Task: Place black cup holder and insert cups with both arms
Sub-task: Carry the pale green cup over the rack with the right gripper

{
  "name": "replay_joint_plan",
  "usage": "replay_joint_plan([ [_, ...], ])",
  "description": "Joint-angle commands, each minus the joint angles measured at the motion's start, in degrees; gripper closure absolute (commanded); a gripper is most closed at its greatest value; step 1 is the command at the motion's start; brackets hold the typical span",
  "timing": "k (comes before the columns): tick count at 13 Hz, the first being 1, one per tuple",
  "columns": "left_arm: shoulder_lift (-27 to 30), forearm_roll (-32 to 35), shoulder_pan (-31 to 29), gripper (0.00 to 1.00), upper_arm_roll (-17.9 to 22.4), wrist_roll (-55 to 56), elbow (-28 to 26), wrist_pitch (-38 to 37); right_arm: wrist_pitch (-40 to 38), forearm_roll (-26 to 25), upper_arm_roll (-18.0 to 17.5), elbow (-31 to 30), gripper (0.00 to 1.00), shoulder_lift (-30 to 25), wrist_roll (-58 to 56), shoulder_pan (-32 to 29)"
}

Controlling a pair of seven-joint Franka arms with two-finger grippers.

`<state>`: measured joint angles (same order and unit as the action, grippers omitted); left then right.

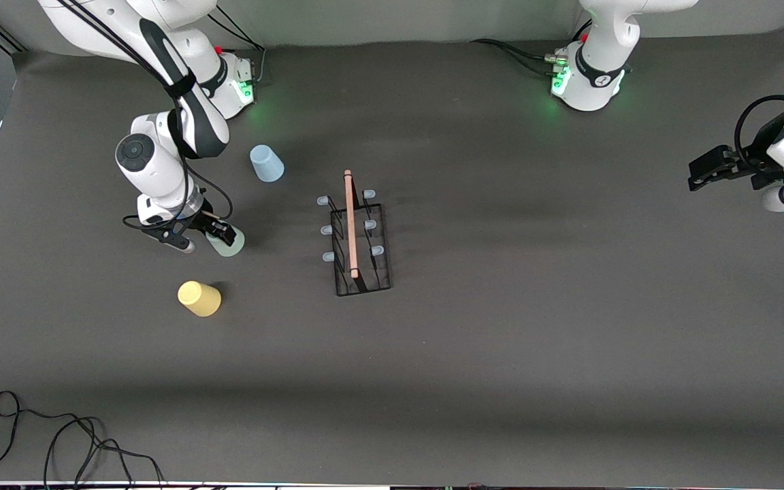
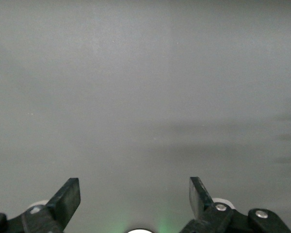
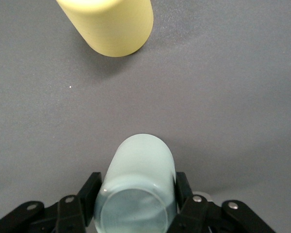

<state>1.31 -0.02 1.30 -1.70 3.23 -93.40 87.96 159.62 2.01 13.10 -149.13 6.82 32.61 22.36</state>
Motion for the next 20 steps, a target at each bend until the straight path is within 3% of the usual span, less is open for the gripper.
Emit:
replay_joint_plan([
  [1,0.2,0.7,-0.2,0.0,-0.4,0.2,-1.1,1.3,-6.0,0.2,0.3,1.2,1.0,-5.2,-0.5,0.1],
  [4,0.1,0.7,-0.1,0.0,-0.4,0.3,-1.1,1.6,-17.8,0.3,0.6,4.8,1.0,-11.8,0.8,0.2],
  [7,-0.2,0.7,0.2,0.0,-0.4,0.4,-1.2,1.9,-20.0,4.6,0.2,5.8,1.0,-15.5,6.6,5.4],
  [12,-0.2,0.7,-0.1,0.0,-0.4,0.4,-1.1,2.0,-19.9,7.0,0.1,13.3,1.0,-13.2,26.3,19.5],
  [20,-0.2,0.9,0.2,0.0,-0.5,0.5,-1.1,2.0,-16.9,6.4,-0.1,13.4,1.0,-8.9,33.6,25.8],
])
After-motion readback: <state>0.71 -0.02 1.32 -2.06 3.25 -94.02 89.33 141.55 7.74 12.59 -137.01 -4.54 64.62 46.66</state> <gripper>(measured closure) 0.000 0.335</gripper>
